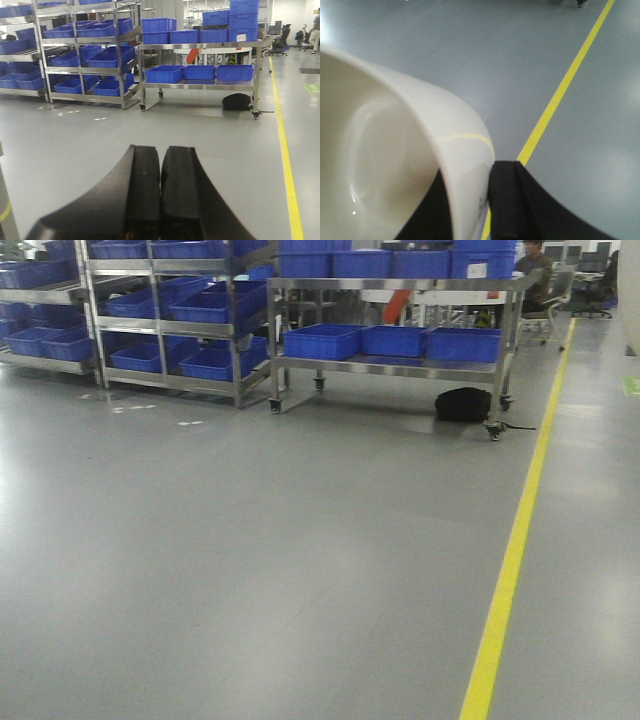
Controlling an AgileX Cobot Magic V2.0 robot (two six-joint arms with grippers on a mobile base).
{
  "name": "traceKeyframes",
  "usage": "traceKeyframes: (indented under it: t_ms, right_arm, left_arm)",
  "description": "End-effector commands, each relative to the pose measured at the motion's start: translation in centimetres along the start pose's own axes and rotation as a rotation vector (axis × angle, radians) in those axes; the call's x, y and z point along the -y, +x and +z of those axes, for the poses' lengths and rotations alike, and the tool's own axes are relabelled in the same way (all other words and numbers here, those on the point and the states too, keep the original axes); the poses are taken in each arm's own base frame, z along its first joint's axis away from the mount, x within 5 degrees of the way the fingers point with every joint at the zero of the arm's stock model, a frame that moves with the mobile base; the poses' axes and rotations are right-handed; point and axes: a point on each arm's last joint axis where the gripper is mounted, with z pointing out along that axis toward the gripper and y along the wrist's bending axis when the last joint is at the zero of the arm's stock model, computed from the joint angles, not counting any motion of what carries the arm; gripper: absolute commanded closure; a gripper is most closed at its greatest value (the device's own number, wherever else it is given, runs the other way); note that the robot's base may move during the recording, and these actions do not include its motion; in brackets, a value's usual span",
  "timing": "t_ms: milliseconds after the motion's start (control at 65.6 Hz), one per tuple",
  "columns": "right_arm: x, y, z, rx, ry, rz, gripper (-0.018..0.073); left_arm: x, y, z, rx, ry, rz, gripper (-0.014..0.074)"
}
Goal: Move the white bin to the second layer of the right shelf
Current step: 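Drive along the yellow floor line carrying the bin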
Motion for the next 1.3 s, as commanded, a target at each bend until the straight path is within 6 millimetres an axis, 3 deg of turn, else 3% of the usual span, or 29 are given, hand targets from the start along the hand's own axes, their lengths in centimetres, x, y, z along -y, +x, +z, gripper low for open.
traceKeyframes:
  t_ms: [0,1280]
  right_arm:
    - [-0.24,-1.8,-0.54,0.13,-0.019,0.001,0.0535]
    - [-0.24,-1.8,-0.54,0.13,-0.019,0.001,0.0535]
  left_arm:
    - [-0.04,0.26,-0.05,0.067,-0.006,-0.013,0.0512]
    - [-0.04,0.26,-0.05,0.067,-0.006,-0.013,0.0512]
